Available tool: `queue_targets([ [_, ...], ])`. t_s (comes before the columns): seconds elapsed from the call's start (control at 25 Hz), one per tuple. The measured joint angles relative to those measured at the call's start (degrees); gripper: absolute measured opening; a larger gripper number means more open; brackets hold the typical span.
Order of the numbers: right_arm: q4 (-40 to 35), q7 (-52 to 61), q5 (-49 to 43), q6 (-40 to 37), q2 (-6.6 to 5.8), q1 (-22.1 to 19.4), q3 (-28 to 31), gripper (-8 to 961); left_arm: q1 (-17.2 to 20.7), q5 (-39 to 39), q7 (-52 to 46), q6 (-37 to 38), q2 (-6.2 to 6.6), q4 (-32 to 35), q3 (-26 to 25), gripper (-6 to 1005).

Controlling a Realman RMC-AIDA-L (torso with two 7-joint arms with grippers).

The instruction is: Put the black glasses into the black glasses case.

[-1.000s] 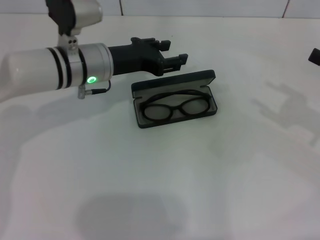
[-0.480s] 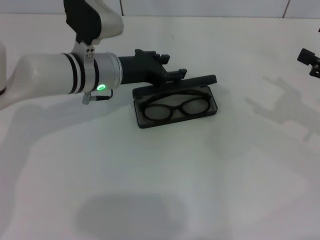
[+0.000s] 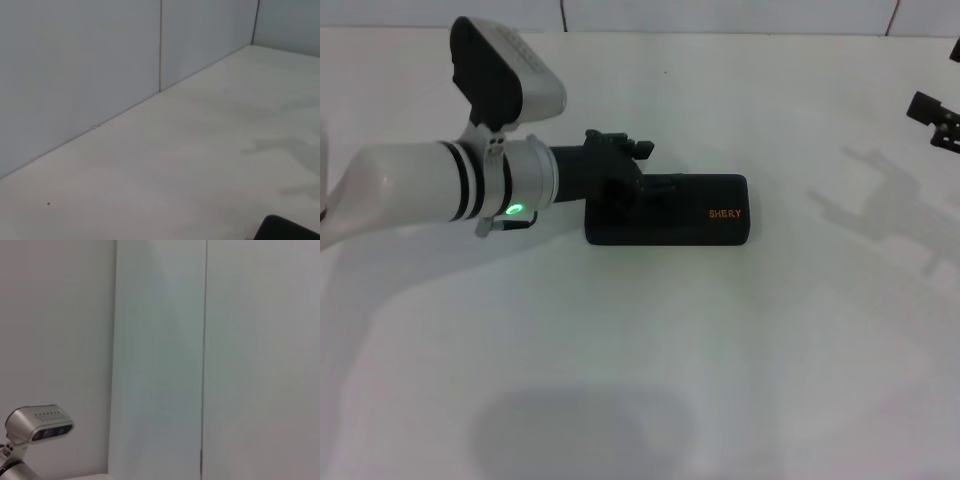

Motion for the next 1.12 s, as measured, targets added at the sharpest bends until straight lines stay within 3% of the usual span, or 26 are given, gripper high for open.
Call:
queue_targets([
  [0.28, -0.29, 0.0, -0.44, -1.21, 0.07, 0.23, -1.96, 843, 1.87, -6.52, 5.3, 4.84, 0.2, 0.58, -0.1, 725],
  [0.44, -1.32, 0.0, -0.51, -3.01, -0.05, 0.33, -6.83, 843, 5.55, -14.28, 13.52, 19.14, 0.97, 2.97, -0.68, 730],
  [0.6, -3.38, 0.01, -0.58, -5.07, -0.19, 0.48, -13.11, 843, 9.88, -14.96, 14.98, 34.23, 2.28, 6.91, -3.4, 735],
  [0.68, -4.31, 0.01, -0.58, -5.29, -0.15, 0.54, -15.54, 843, 11.13, -14.87, 15.6, 37.86, 3.16, 7.16, -4.52, 738],
  [0.84, -4.65, -1.86, -0.63, -4.85, 0.09, 1.52, -20.3, 843, 13.31, -14.81, 18.07, 40.12, 4.63, 6.83, -5.03, 743],
  [0.92, -3.82, -3.5, -0.67, -4.72, 0.35, 2.42, -22.18, 843, 14.61, -14.82, 19.97, 42.49, 5.32, 6.88, -5.09, 794],
  [1.12, -0.43, -4.38, -0.68, -4.45, 0.32, 4.91, -24.46, 843, 17.47, -14.89, 22.51, 47.59, 5.64, 7.13, -7.73, 894],
])
